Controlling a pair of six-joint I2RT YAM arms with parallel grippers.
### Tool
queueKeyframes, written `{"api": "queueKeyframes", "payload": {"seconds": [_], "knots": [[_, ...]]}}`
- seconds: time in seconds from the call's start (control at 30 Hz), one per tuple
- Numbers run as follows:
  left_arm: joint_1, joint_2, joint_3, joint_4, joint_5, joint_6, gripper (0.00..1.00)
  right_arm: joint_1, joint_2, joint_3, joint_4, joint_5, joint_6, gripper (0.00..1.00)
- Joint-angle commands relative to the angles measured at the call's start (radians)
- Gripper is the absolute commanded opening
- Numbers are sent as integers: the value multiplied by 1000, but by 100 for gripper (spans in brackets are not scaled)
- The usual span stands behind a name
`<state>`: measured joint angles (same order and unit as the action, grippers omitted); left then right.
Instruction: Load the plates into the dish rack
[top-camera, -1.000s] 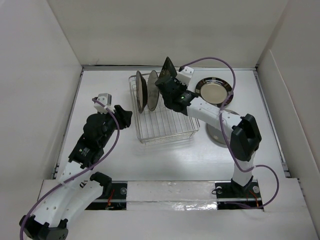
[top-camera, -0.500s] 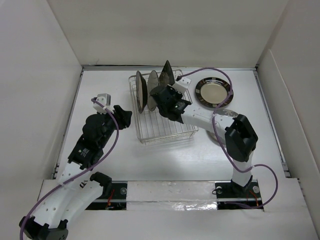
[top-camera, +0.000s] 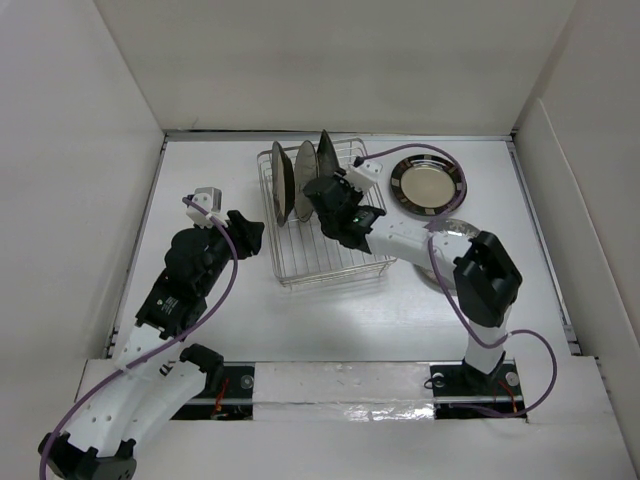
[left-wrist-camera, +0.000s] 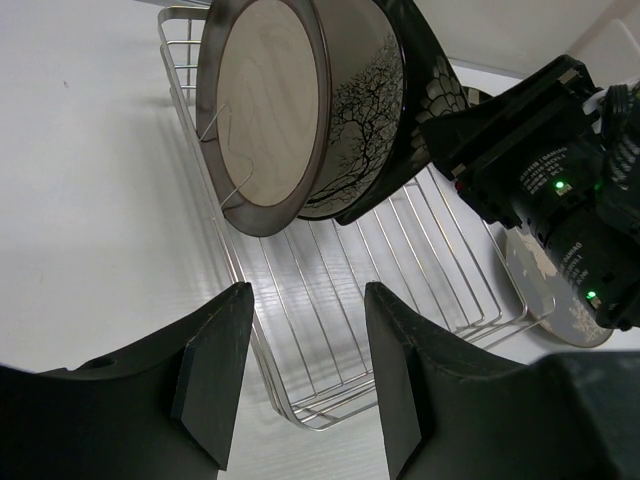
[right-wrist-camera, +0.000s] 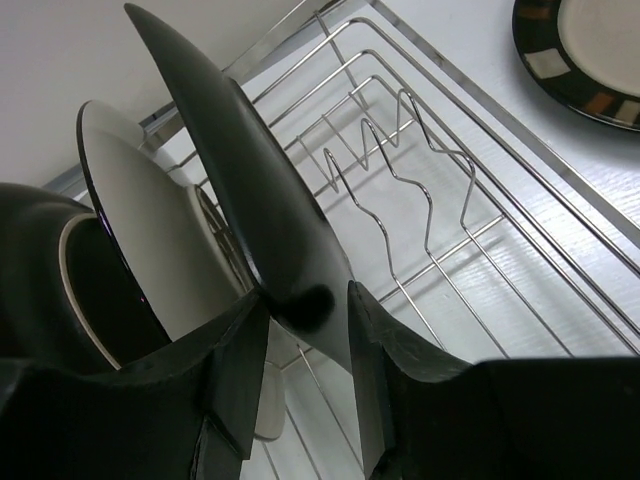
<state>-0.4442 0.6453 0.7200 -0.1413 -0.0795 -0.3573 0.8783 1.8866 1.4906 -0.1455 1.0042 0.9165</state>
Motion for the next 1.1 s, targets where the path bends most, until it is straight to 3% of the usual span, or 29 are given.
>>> {"api": "queueKeyframes", "payload": {"seconds": [0.0,0.2,0.33,0.37,0.43,0.47,0.63,0.67,0.73,0.77,0.87,1.07], "knots": [[-5,-15,25,25,7,-3,45,10,-108,-29,84,31,-1,43],[-5,-19,25,25,6,-3,45,-39,-285,-200,202,-42,-97,51],[-5,-22,25,25,4,-2,45,-151,-458,-390,326,-154,-209,57],[-5,-22,25,28,4,0,45,-188,-516,-461,337,-205,-238,51],[-5,-22,25,28,1,1,45,-273,-556,-516,340,-347,-283,13],[-5,-22,25,28,1,1,45,-379,-575,-553,324,-398,-295,0],[-5,-18,22,35,7,4,45,-689,-554,-612,322,-806,-341,0],[-5,-15,24,35,10,6,45,-725,-540,-615,337,-837,-344,7],[-5,-10,22,37,11,6,45,-817,-479,-598,334,-915,-352,32],[-5,-7,22,37,12,7,45,-841,-459,-592,330,-924,-352,52],[-5,4,24,37,10,11,45,-938,-379,-581,359,-966,-354,70],[-5,5,25,43,7,14,45,-1079,-175,-504,383,-1196,-355,70]]}}
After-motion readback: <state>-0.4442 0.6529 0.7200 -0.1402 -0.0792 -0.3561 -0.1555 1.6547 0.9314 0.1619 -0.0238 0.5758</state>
